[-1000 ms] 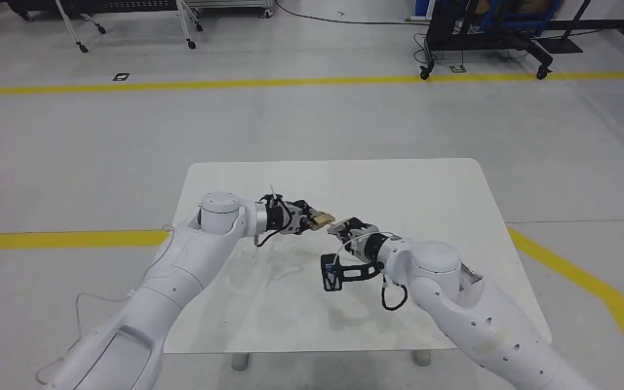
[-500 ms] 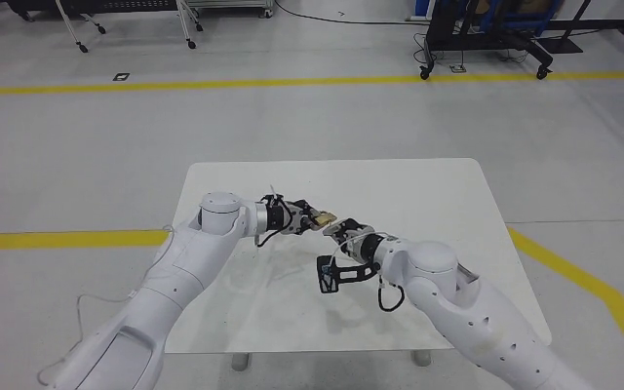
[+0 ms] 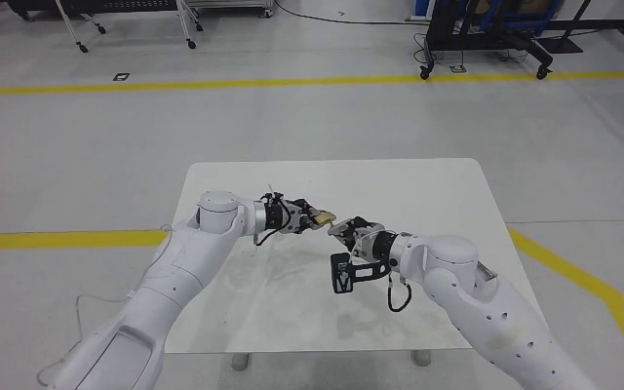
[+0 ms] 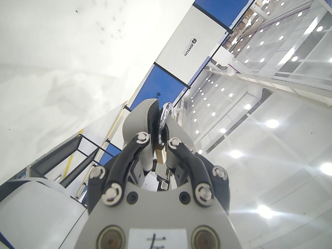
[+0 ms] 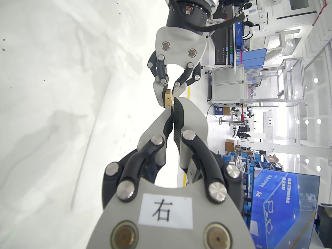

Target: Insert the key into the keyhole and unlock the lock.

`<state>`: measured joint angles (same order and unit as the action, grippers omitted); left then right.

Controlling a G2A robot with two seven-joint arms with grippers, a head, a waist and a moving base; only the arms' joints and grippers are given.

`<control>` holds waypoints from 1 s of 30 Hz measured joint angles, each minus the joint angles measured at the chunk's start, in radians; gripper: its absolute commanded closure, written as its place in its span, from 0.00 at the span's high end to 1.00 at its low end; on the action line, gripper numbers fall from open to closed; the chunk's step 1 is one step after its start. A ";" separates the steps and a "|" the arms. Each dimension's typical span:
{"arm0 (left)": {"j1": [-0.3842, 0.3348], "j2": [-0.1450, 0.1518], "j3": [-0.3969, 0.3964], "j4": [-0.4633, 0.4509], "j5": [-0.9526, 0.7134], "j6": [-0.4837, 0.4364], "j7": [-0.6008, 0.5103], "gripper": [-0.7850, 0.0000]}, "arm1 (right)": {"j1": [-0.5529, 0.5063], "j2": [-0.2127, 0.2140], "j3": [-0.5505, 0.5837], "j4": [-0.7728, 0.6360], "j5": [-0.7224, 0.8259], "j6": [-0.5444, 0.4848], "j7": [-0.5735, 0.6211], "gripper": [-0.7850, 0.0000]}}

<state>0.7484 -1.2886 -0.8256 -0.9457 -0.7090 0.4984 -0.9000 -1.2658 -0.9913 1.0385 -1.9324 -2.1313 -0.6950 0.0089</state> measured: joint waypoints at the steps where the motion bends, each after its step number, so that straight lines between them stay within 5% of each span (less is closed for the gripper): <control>1: 0.000 0.000 0.000 0.000 0.001 0.001 -0.002 0.00 | 0.001 0.000 -0.001 0.003 -0.004 -0.003 -0.003 0.00; 30: 0.000 -0.004 -0.002 0.003 0.038 0.015 -0.055 0.00 | 0.027 -0.010 -0.033 0.011 -0.032 -0.022 -0.007 0.00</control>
<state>0.7487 -1.2921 -0.8280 -0.9425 -0.6715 0.5135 -0.9545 -1.2389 -1.0015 1.0051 -1.9215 -2.1632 -0.7168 0.0019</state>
